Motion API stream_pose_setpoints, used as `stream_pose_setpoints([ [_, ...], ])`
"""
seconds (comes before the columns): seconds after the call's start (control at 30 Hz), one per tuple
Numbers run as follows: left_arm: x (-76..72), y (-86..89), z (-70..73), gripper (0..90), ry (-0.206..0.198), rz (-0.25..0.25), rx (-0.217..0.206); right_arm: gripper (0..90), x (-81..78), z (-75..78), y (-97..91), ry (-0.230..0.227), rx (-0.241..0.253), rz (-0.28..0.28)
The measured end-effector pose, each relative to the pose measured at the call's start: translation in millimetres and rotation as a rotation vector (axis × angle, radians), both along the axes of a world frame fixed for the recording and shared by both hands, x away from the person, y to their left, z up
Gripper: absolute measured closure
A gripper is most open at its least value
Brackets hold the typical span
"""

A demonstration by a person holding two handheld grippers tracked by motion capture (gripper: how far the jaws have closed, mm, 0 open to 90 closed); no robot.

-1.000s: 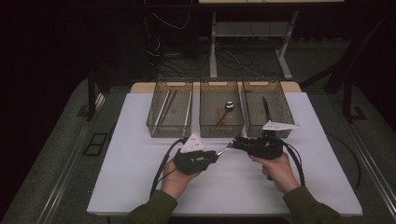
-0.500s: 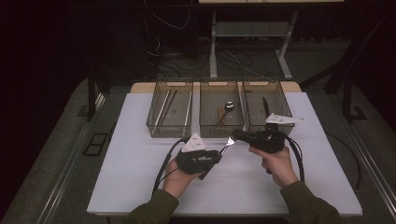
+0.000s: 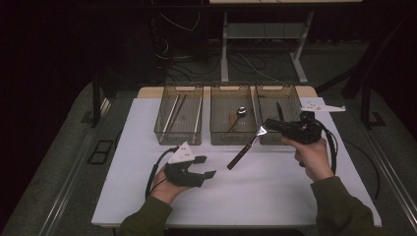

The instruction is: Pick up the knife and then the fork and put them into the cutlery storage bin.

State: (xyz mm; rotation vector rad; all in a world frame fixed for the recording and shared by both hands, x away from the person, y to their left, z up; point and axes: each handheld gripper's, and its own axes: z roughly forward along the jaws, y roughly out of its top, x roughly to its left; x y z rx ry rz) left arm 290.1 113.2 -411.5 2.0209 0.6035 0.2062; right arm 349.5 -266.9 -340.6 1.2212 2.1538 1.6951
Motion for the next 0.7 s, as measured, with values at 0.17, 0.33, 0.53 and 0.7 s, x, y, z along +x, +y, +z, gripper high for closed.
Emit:
stream_pose_setpoints([
  [0.17, -4.3, 21.3, -7.7, 29.0, -0.003, 0.021, -0.002, 87.6, 5.9, 20.0, -23.0, -0.024, -0.024, -0.043],
  [0.33, -6.2, 34.8, -13.4, 20.0, -0.005, 0.048, -0.002, 87.6, 11.8, 37.4, -46.0, -0.045, -0.043, -0.098],
  [0.53, -9.6, 47.5, -20.6, 10.9, 0.008, 0.071, 0.015, 87.6, 27.9, 50.1, -70.0, -0.058, -0.088, -0.159],
  [0.7, -9.7, 52.6, -23.7, 0.0, 0.02, 0.091, 0.021, 87.6, 49.7, 54.1, -85.9, -0.054, -0.107, -0.222],
])
